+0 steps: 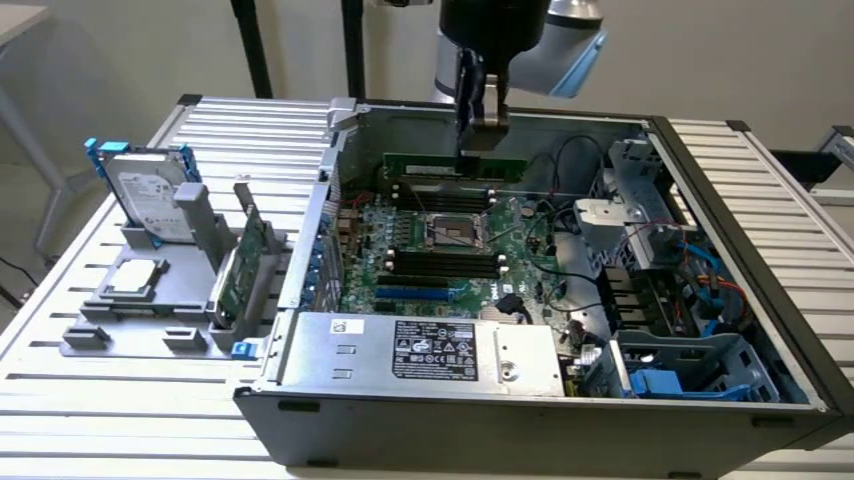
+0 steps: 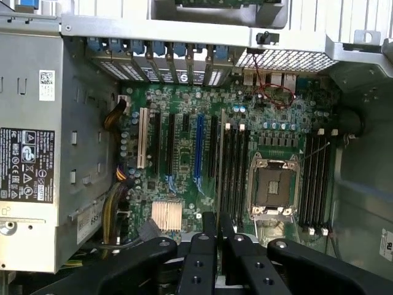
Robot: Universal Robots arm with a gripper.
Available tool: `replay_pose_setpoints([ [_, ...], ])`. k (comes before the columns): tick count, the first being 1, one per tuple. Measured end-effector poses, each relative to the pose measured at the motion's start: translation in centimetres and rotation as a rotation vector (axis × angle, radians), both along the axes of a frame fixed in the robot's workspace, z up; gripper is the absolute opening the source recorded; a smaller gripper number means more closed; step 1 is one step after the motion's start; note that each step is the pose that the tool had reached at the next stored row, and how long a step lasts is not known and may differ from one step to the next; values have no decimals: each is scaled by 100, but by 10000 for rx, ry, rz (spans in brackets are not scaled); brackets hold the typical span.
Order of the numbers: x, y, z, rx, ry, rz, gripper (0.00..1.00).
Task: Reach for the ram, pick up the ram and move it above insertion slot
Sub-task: 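Pick up the ram and move it above insertion slot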
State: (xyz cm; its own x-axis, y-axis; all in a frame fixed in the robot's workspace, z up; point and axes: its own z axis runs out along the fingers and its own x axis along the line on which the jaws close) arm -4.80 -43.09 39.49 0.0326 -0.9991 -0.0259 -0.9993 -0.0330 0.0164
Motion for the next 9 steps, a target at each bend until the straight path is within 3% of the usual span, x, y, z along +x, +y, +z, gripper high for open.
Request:
replay_pose_setpoints([
  [4, 0, 18, -26, 43, -60, -58, 14],
  [9, 0, 33, -32, 43, -64, -75, 14],
])
